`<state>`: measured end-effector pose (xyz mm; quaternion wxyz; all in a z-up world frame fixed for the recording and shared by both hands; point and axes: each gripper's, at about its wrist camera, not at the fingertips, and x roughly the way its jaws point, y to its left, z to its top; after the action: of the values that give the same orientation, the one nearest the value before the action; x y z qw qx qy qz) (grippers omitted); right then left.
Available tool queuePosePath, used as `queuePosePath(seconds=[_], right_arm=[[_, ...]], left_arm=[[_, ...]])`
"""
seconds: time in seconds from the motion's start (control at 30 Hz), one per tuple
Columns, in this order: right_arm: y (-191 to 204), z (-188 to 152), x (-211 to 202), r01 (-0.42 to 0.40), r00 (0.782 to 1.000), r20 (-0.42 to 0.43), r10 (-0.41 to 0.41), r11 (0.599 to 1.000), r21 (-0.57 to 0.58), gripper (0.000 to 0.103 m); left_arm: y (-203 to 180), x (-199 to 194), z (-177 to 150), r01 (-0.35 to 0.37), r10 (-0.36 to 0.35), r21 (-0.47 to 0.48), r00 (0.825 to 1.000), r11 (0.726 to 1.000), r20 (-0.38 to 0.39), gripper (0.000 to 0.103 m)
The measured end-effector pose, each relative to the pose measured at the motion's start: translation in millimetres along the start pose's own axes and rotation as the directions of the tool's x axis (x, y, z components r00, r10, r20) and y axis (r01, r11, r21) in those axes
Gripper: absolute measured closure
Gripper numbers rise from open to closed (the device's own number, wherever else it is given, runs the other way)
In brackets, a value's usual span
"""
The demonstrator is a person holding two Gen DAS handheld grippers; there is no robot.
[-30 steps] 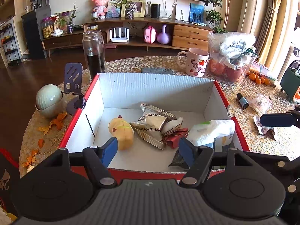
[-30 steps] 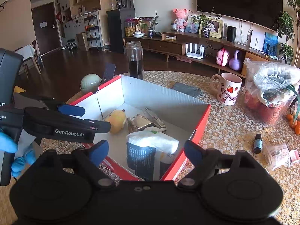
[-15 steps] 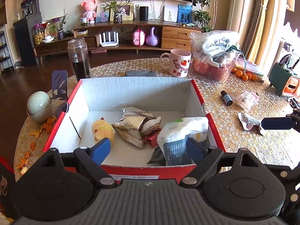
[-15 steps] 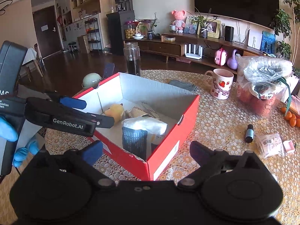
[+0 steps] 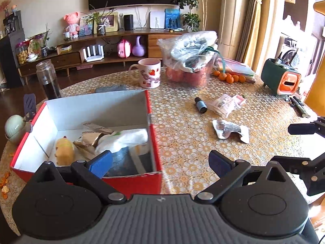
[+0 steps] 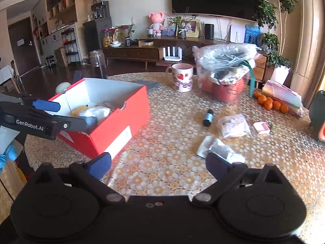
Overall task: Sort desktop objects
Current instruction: 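Withdraw both open tools from the red box back over the table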
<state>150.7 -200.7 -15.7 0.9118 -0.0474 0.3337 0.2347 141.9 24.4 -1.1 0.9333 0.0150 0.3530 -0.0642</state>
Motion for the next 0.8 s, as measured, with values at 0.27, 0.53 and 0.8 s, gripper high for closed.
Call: queuePosePath(seconds=[0.27,0.53,0.8], right_arm=[[-69,-23,-27,0.092,0.996,-0.008,-0.092,0.994,0.055,0.003],[-121,-29,-23,0.158,0.987,-0.038,-0.155,0.983,0.097,0.003],[-155,-13,0,0.186,0.981,-0.061,-0.182,0.98,0.071,0.003]], left_arm=[[-71,19,4,0.084,-0.085,0.108,0.996,0.991,0.001,0.002],[-108,57,7,0.114,-0.108,0.209,0.993,0.971,-0.043,0.002],[-118,92,31,0.121,-0.106,0.226,0.991,0.967,-0.078,0.002]])
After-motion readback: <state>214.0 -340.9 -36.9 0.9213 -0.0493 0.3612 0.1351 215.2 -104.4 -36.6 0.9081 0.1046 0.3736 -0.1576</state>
